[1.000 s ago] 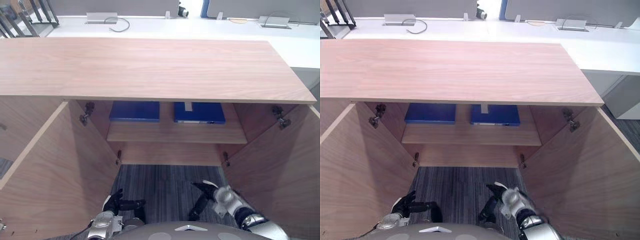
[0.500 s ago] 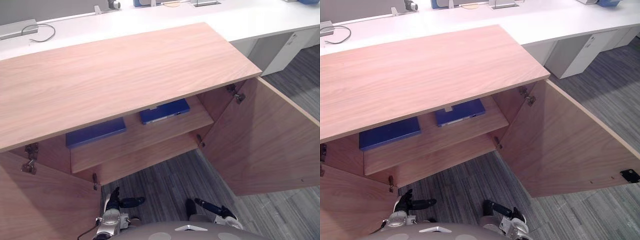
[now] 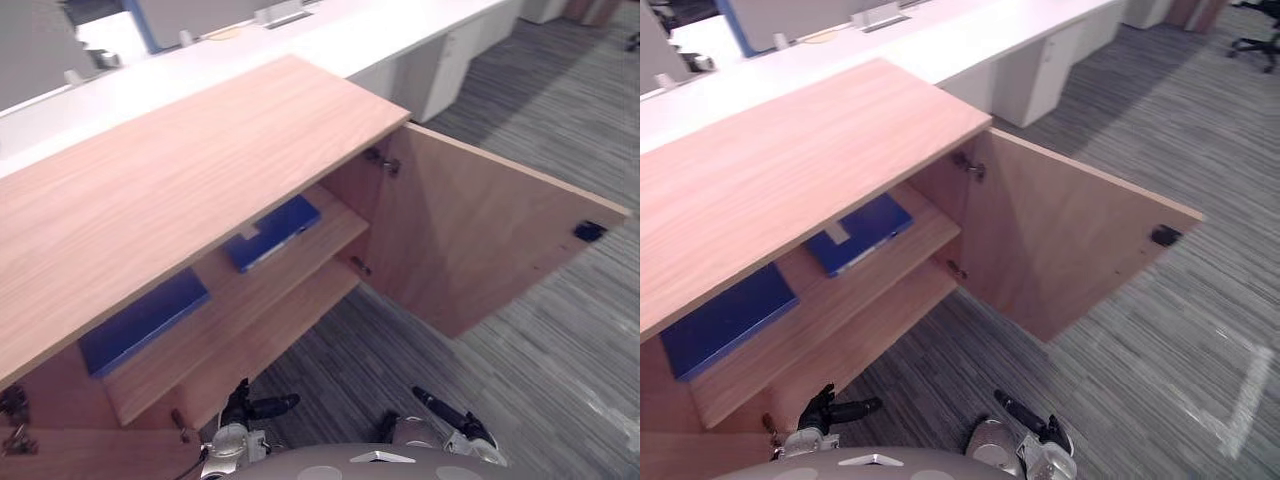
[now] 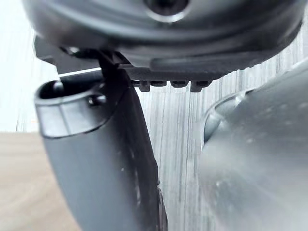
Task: Walk over to the cabinet, pick up the folder, carry it to the office cabinet, place the folder inside the office cabinet, then close the office cabinet door
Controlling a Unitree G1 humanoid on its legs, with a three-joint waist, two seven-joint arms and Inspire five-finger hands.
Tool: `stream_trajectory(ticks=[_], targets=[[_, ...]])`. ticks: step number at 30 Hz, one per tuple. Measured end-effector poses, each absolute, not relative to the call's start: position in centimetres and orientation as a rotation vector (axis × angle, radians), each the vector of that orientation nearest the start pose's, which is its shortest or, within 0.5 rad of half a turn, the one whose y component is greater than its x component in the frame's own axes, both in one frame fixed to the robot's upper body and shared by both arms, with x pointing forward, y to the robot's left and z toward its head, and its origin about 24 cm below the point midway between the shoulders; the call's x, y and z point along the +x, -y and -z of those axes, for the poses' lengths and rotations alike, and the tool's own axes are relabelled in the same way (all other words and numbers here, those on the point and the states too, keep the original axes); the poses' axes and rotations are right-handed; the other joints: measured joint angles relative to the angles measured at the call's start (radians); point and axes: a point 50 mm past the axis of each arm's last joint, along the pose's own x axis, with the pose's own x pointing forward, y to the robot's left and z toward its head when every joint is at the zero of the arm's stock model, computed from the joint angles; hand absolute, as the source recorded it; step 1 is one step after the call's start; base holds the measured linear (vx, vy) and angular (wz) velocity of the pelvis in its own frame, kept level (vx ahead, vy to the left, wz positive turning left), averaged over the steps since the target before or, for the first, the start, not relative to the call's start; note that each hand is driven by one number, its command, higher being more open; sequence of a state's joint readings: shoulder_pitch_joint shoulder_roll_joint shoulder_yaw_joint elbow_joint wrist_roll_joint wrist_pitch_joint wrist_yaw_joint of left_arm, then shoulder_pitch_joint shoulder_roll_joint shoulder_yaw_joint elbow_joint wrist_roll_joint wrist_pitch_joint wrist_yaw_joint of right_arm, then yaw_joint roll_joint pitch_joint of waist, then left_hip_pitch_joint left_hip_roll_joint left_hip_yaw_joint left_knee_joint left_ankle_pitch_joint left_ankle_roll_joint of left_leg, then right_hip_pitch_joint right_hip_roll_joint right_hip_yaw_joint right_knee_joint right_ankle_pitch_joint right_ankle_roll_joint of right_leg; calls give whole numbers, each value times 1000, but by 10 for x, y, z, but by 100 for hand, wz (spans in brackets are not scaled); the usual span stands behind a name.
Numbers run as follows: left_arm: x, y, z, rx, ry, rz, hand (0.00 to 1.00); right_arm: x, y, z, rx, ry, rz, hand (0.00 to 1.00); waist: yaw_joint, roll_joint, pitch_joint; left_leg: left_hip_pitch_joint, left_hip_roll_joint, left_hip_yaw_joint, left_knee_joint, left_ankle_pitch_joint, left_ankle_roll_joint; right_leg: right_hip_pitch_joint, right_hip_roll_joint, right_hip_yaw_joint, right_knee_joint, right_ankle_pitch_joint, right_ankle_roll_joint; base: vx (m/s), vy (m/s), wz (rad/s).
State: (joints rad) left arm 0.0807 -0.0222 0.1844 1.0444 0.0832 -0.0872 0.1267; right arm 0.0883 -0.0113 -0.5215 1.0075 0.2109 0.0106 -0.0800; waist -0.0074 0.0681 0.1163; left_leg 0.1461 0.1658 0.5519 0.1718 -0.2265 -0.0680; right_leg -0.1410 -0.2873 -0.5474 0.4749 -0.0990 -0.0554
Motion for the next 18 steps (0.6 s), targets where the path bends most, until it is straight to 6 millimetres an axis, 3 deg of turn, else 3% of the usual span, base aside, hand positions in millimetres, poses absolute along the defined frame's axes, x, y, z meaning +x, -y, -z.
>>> stream_trajectory(ticks=[1, 2, 3, 7, 9, 10, 11, 14, 18], targets=[[100, -174, 161, 28, -1042, -250, 100, 73, 223, 161, 405, -1049, 715, 100, 4, -10, -3, 3, 3, 19, -1, 3, -6, 25, -32, -15, -2, -2, 4, -15, -124, -68], [99, -180, 160, 44, -1041, -251, 100, 70, 219, 163, 424, -1068, 723, 100, 5, -36, -7, 2, -3, 35, 2, 7, -12, 46, -65, -31, -36, 3, 46, -14, -220, -83], [99, -186, 160, 57, -1041, -256, 100, 71, 216, 165, 432, -1083, 717, 100, 3, -50, -6, 1, -9, 31, -6, 10, -11, 56, -44, -57, -75, -9, 74, -9, -237, -77], [98, -177, 161, 27, -1052, -230, 100, 59, 230, 167, 394, -1152, 743, 100, 3, -24, -2, -1, 6, -14, -39, 19, 3, 55, 27, -80, -146, -6, 79, 3, -207, -52], [98, -180, 161, 16, -1051, -251, 100, 55, 228, 168, 395, -1177, 741, 100, 3, -30, 0, -3, 19, -3, -30, 22, -11, 53, 44, -77, -164, 2, 92, -24, -99, -23], [98, -184, 161, 15, -1048, -272, 100, 57, 226, 168, 384, -1180, 719, 100, 4, -45, -2, -15, 26, 6, -13, 23, -13, 54, 61, -65, -206, 15, 118, -86, -34, -32], [98, -187, 160, 20, -1043, -281, 100, 61, 225, 168, 377, -1175, 698, 100, 5, -44, -4, -28, 37, 10, 6, 27, -19, 53, 78, -57, -254, 32, 131, -146, -36, -44], [99, -200, 158, 22, -1031, -345, 100, 67, 217, 169, 393, -1169, 659, 100, 5, -73, 7, -53, 72, 20, 54, 30, -26, 82, 128, -53, -398, 97, 120, -99, -27, -35], [96, -209, 157, 1, -1035, -406, 100, 61, 212, 171, 405, -1197, 666, 100, 3, -92, 3, -49, 86, 18, 83, 36, -36, 149, 184, -39, -537, 179, 106, 19, -20, -20]])
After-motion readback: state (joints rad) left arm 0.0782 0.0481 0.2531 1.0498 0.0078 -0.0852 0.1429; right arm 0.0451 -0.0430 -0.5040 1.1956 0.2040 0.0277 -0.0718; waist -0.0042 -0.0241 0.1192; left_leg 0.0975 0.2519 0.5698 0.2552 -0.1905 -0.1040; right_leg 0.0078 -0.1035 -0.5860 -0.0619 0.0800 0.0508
